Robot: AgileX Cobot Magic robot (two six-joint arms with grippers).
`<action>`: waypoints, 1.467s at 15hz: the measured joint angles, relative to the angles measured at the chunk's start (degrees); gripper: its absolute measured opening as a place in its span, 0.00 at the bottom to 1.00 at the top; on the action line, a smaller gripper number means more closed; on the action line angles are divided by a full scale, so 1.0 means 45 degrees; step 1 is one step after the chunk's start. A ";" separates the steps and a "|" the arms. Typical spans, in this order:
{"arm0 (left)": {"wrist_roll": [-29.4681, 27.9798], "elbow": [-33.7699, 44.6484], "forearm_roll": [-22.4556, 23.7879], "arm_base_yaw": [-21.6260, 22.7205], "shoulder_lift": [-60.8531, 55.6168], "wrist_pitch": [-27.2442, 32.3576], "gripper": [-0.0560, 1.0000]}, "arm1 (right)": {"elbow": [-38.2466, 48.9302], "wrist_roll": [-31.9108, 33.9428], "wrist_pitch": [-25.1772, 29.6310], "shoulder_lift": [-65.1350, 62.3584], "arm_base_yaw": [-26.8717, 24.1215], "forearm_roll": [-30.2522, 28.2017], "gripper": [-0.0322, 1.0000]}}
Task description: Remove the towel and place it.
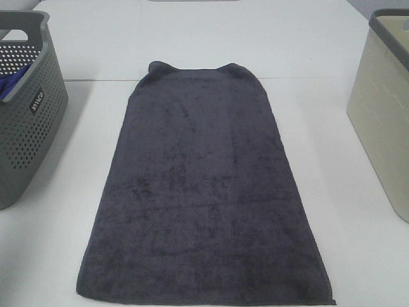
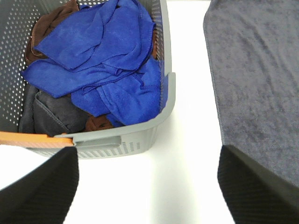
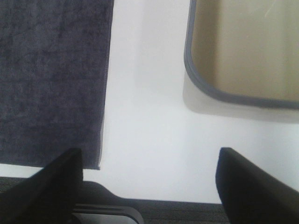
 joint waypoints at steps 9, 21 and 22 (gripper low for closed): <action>0.0000 0.4622 0.0738 0.0000 -0.6659 0.0560 0.77 | 0.4711 -0.0216 -0.0662 -0.6914 0.0000 -0.0331 0.77; -0.0013 0.5984 -0.0153 0.0000 -1.0568 0.0853 0.77 | 0.6761 -0.1197 -0.2024 -1.0873 0.0000 -0.0191 0.77; -0.0013 0.5984 -0.0153 0.0000 -1.0568 0.0853 0.77 | 0.6761 -0.1197 -0.2024 -1.0873 0.0000 -0.0191 0.77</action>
